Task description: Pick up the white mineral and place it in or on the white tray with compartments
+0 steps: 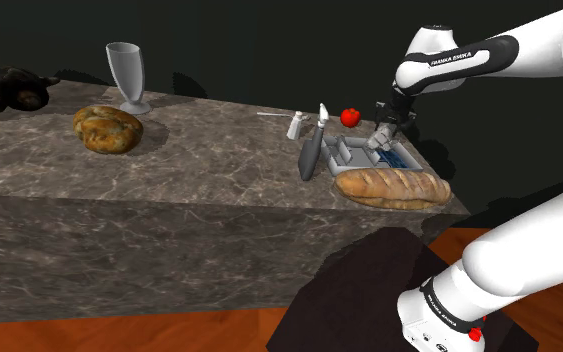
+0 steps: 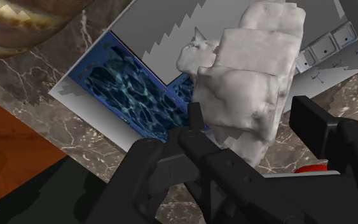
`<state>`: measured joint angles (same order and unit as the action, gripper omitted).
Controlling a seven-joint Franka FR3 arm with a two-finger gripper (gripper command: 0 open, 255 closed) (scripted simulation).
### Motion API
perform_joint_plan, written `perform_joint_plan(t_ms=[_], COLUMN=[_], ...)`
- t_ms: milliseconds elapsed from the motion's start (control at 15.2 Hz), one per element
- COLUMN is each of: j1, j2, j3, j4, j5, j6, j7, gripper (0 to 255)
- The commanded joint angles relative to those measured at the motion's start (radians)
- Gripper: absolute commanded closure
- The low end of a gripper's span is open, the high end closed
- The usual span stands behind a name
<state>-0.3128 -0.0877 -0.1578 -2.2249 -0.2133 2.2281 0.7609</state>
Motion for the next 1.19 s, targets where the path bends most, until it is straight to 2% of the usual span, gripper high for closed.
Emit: perform_joint_plan(t_ms=[0, 198, 726, 792, 1122], j1=[-0.001, -0.002, 0.000, -0.001, 0.000], j2=[0.014, 0.033, 0.033, 0.041, 0.033], j3=[-0.002, -0.003, -0.005, -0.006, -0.005], j4=[-0.014, -0.034, -0.034, -0.026, -0.034], j5=[-0.002, -0.005, -0.005, -0.003, -0.005], j6=[0.029, 0.067, 0.067, 0.069, 0.067], j7=[0.003, 0.009, 0.009, 0.006, 0.009], gripper=[255, 255, 255, 0, 0])
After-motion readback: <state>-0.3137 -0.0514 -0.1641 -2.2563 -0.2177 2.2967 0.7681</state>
